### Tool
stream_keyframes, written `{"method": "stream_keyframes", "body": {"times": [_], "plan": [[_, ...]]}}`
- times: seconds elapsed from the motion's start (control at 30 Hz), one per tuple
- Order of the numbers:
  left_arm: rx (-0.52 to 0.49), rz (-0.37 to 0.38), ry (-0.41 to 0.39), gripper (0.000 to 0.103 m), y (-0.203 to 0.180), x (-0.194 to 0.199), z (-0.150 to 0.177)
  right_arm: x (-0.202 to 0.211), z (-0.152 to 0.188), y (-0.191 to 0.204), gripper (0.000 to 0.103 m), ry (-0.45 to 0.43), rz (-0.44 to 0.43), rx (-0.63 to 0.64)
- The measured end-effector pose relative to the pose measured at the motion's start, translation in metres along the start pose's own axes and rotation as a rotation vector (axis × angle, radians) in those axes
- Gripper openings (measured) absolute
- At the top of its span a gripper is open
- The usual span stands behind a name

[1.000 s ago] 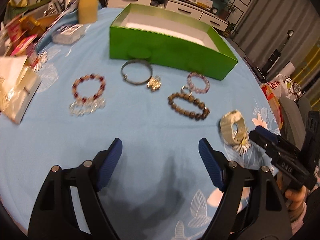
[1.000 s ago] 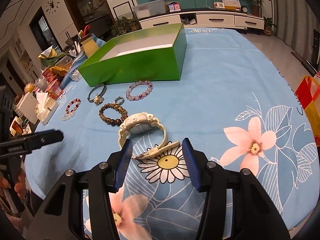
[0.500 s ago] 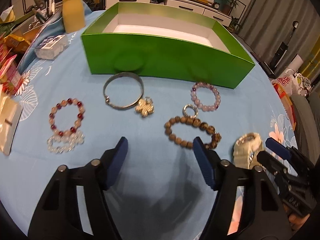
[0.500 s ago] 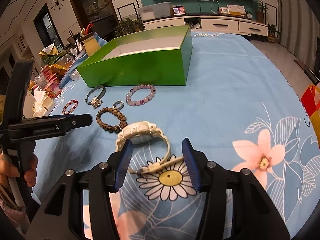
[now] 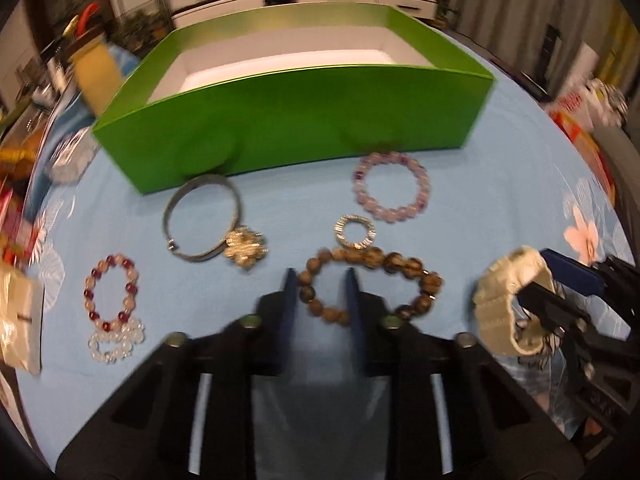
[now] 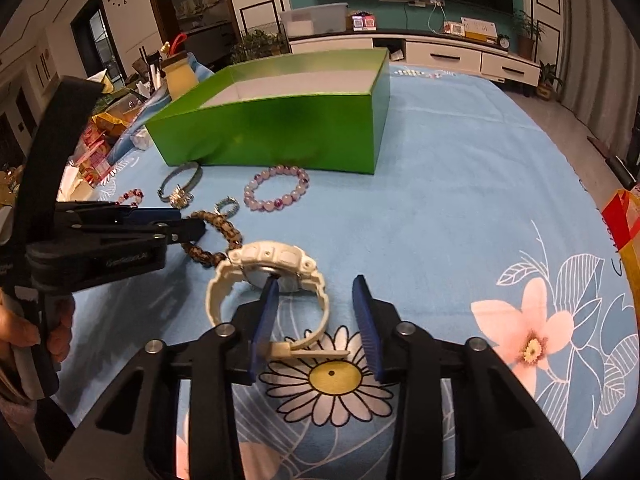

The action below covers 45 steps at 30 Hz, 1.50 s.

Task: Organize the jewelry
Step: 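Grasp the brown wooden bead bracelet with the left tool while the right tool grasps the white watch, then carry the bead bracelet and white watch into the green box and release both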

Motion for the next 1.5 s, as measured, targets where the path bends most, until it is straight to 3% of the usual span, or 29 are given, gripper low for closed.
{"method": "stream_keyframes", "body": {"times": [0.13,0.2,0.3,0.73,1.5], "plan": [[0.016,0.048,0.000,0.007,0.001,0.002,0.002,-0.004,0.003,0.002,0.022,0.009,-0.008,0.018],[0.062,0.091,0.000,0.007,0.006,0.006,0.005,-0.004,0.004,0.004,0.021,-0.005,0.008,0.034],[0.095,0.104,-0.012,0.007,0.010,0.011,0.010,0.000,0.004,0.003,0.008,-0.020,0.002,0.018],[0.141,0.155,-0.125,0.007,0.019,0.070,0.011,0.033,-0.004,0.006,0.008,-0.097,-0.005,0.016],[0.192,0.154,-0.274,0.007,0.042,0.150,0.000,0.069,-0.017,0.022,0.008,-0.192,-0.018,0.024]]}}
Point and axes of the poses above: each gripper's, at about its wrist camera, not at the fingertips, and x roughly against the way its jaws point, y to its left, z to its underside, the point moved 3 cm from there along -x, roughly the way its jaws point, and after that the axes turned 2 degrees about -x, right-handed, at the moved point
